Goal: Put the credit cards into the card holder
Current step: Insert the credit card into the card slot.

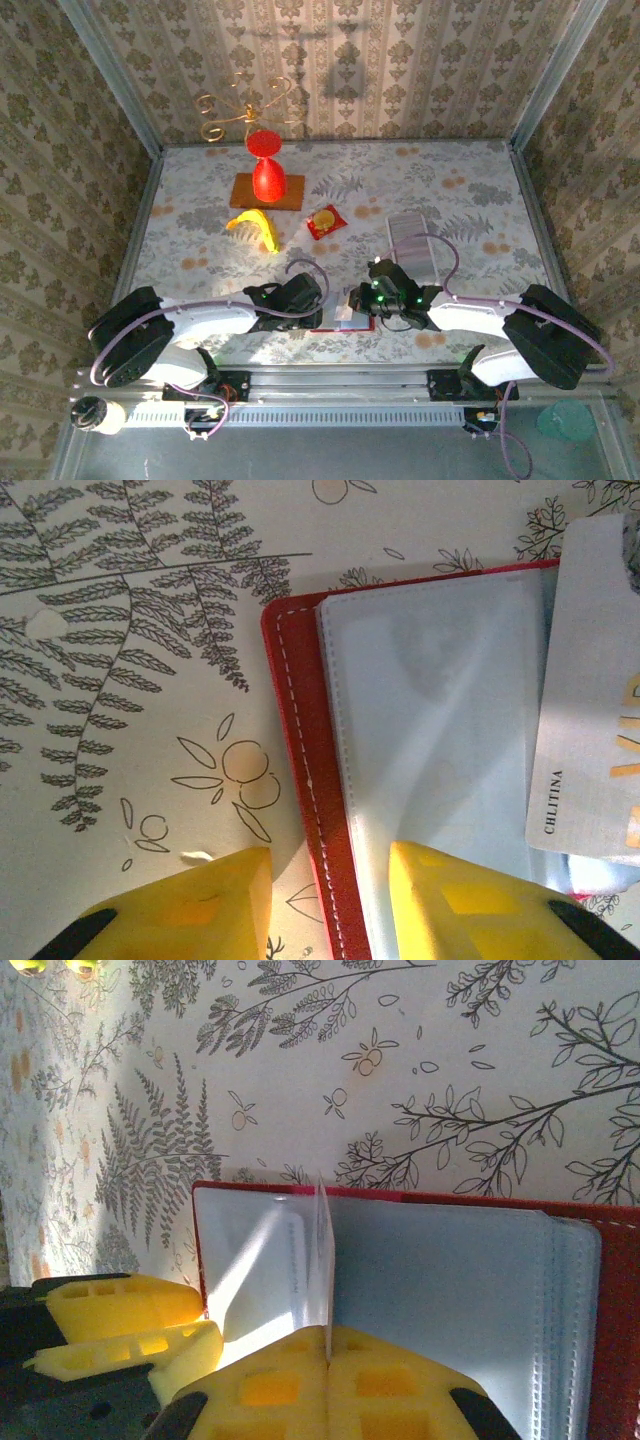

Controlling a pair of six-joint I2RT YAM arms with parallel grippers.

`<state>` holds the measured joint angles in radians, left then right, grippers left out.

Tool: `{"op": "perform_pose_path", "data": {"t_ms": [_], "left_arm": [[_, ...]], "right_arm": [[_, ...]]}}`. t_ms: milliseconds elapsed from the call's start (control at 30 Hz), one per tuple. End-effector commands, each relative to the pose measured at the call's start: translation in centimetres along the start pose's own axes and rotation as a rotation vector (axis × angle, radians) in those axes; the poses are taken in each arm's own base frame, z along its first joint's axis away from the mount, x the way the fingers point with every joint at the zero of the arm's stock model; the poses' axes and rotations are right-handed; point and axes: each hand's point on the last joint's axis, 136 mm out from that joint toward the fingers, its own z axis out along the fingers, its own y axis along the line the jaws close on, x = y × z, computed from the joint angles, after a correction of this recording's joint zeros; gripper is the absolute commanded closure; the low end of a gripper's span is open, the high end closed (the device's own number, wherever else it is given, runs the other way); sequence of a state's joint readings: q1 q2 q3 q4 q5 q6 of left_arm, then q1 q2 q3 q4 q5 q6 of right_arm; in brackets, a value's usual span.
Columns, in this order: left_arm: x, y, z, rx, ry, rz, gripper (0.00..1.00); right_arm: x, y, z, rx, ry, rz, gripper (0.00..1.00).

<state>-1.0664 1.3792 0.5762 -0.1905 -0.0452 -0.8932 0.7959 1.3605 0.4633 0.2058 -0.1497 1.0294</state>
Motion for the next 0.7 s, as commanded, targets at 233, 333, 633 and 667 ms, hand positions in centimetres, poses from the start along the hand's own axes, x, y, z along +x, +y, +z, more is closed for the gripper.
{"op": "perform_pose_path", "data": {"t_ms": [233, 333, 633, 667], "left_arm": [[1.4, 0.3, 0.6, -0.002, 0.049, 0.002, 0.66], [1.4, 0.3, 0.6, -0.001, 0.048, 0.003, 0.66], [1.5, 0.1, 0.5, 0.002, 0.047, 0.003, 0.66], [1.5, 0.1, 0.5, 0.002, 0.047, 0.002, 0.66]], "right_arm": [[-0.1, -0.2, -0.2, 0.002, -0.023, 0.006, 1.0], [0.1, -0.2, 0.0, -0.008, -0.021, 0.011, 1.0], [0.7, 0.4, 0.6, -0.037, 0.0, 0.028, 1.0], [0.7, 0.5, 0.6, -0.044, 0.0, 0.031, 1.0]]}}
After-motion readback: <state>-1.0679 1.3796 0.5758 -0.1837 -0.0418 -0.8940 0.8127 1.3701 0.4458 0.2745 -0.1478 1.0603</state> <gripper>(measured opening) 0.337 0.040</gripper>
